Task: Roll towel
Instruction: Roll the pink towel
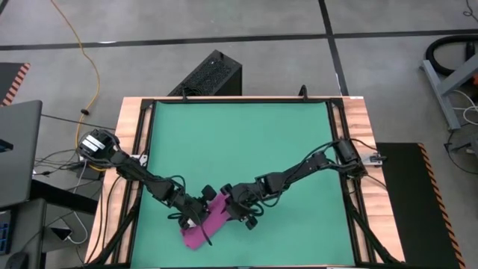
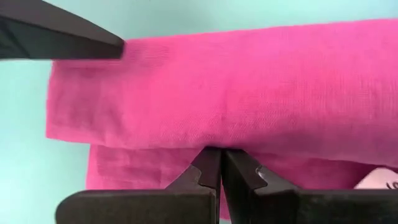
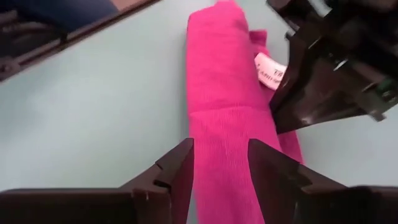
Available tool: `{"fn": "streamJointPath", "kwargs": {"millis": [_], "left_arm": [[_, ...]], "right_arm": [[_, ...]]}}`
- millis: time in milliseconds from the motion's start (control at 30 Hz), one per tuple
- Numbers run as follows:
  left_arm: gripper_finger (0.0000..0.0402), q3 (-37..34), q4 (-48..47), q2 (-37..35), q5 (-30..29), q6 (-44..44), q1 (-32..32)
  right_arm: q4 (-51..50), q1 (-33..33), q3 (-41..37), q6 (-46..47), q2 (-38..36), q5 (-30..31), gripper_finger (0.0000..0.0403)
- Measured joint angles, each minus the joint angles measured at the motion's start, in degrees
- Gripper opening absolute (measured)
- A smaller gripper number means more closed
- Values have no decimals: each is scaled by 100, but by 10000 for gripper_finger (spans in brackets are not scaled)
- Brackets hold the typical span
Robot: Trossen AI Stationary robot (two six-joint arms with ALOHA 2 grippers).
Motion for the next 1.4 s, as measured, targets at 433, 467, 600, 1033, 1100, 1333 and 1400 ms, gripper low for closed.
{"fn": "streamJointPath", "kwargs": {"millis": [433, 467, 600, 1033, 1100, 1333, 1400], "left_arm": [[0, 0, 402, 0, 0, 268, 2], [0, 0, 410, 0, 3, 268, 2], [0, 0, 403, 0, 41, 272, 2], [0, 2, 790, 2, 63, 371, 4], [0, 2, 811, 2, 190, 307, 4], [0, 4, 973, 2, 232, 264, 4], [0, 4, 1016, 2, 230, 264, 4]], "right_arm": [[61, -144, 0, 16, 2, 177, 199], [59, -138, 0, 15, 2, 175, 197], [59, -137, 0, 37, 2, 173, 186], [59, -138, 0, 563, 32, -1, 192], [86, -116, 0, 628, 84, -2, 193], [70, -23, 104, 861, 493, -173, 193], [61, 15, 159, 861, 480, -176, 191]]}}
